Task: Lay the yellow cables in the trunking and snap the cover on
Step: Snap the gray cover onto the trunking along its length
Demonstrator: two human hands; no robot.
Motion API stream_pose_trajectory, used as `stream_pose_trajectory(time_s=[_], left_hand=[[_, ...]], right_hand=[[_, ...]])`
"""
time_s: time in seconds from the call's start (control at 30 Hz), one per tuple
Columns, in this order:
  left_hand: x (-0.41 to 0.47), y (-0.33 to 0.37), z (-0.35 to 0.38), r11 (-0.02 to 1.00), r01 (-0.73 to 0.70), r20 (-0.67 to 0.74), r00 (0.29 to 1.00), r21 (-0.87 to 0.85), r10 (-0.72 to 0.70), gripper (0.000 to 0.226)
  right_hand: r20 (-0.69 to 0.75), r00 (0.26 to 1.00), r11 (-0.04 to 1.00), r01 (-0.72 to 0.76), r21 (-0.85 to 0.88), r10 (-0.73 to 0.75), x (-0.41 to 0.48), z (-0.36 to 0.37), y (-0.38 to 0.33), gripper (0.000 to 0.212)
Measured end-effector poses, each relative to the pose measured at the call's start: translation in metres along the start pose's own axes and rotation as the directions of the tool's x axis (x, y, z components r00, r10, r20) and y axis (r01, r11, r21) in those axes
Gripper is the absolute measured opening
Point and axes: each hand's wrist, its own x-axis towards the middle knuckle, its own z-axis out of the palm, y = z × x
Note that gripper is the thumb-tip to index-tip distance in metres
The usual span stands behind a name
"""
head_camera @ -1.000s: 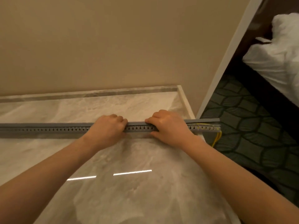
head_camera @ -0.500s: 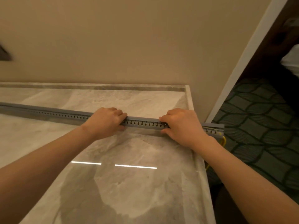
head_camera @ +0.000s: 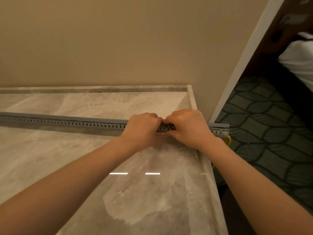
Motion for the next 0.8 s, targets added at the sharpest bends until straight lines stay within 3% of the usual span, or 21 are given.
stream_pose_trajectory(time_s=[0.07,0.2,0.47,0.8], left_hand=[[0.005,0.009,0.002,0.997,0.031,-0.008,1.0,0.069,-0.03,0.03],[0.008,0.003,0.003,0.973,-0.087,0.01,0.996,0.214,0.087,0.025],[0.012,0.004,-0.002,0.965,-0.132,0.043,0.991,0.225,0.126,0.027],[0.013,0.003,-0.002,0.965,-0.121,0.058,0.992,0.231,0.111,0.029]], right_hand=[[0.0,1.0,1.0,-0.028,0.009,0.028,0.0,0.001,0.0,0.019],[-0.005,0.997,0.997,-0.078,0.028,0.078,-0.003,0.004,0.0,0.025],[0.001,0.986,0.982,-0.164,0.088,0.165,-0.023,-0.001,0.012,0.027],[0.012,0.972,0.961,-0.231,-0.154,0.235,-0.067,-0.031,0.058,0.036]])
